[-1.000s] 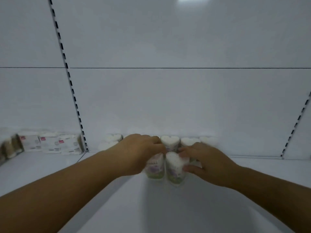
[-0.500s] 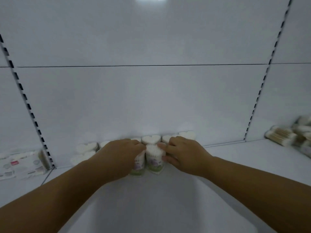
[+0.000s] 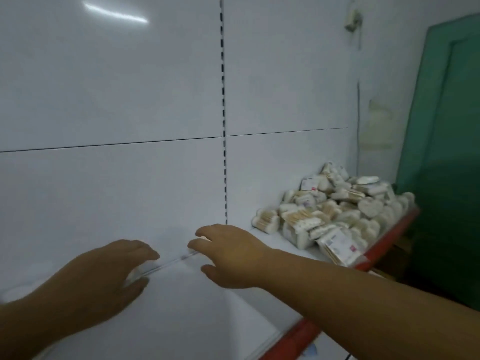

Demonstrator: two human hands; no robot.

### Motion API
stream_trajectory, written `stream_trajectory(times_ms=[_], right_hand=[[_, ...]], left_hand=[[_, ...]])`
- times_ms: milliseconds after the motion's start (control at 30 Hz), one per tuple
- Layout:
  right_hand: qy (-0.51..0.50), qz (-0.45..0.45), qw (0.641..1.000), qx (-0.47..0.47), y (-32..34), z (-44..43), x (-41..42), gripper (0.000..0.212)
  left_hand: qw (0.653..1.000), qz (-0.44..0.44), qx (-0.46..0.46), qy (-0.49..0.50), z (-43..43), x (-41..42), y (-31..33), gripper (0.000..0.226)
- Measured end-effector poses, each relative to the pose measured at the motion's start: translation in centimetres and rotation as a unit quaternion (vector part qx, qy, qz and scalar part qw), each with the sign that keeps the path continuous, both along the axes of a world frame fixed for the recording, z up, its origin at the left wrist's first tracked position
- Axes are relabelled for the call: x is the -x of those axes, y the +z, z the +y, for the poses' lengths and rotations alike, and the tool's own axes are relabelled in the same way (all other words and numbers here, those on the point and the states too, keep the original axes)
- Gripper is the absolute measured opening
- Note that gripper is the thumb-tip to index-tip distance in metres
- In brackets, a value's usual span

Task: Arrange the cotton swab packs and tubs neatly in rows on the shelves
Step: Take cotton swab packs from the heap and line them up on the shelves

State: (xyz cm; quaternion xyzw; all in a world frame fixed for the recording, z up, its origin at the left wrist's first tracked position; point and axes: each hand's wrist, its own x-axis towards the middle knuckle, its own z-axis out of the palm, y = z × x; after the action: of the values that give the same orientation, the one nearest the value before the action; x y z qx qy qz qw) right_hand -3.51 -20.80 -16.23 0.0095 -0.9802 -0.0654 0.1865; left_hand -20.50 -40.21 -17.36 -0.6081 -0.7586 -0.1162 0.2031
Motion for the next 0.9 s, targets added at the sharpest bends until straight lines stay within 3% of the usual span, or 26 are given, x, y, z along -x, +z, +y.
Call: stream_trajectory(times_ms=[200, 333, 467, 533, 633, 767, 900], right_hand=[[-0.081, 0.021, 0.996, 0.011, -0.1, 11.5, -14.0, 0.04], [-0.18, 0.058, 0.978, 0.085, -0.7, 17.6, -21.0, 0.034], [-0.247, 0.033, 0.959, 0.134, -2.3, 20.7, -22.6, 0.038], [-0.258, 0.025, 0.955, 0.147, -3.0, 21.5, -22.2, 0.043], [-0.258, 0.013, 0.955, 0.142, -4.0, 22.1, -20.8, 0.037], [-0.247, 0.002, 0.961, 0.123, -4.9, 22.6, -19.5, 0.031], [-0.185, 0.008, 0.964, 0.19, -4.4, 23.7, -19.2, 0.03]], left_hand=[[0.993, 0.0, 0.058, -0.1, 14.0, -12.0, 2.3, 0.033], [0.992, -0.057, 0.092, -0.062, 22.4, -16.9, 1.6, 0.039], [0.984, -0.16, 0.075, 0.014, 26.8, -18.2, 0.0, 0.031], [0.948, -0.312, 0.044, 0.04, 28.0, -18.7, -0.7, 0.022], [0.866, -0.493, 0.066, 0.044, 29.6, -19.7, -1.7, 0.028], [0.81, -0.584, 0.044, 0.029, 31.4, -19.6, -3.4, 0.034], [0.718, -0.696, 0.004, 0.01, 31.2, -19.2, -3.6, 0.033]])
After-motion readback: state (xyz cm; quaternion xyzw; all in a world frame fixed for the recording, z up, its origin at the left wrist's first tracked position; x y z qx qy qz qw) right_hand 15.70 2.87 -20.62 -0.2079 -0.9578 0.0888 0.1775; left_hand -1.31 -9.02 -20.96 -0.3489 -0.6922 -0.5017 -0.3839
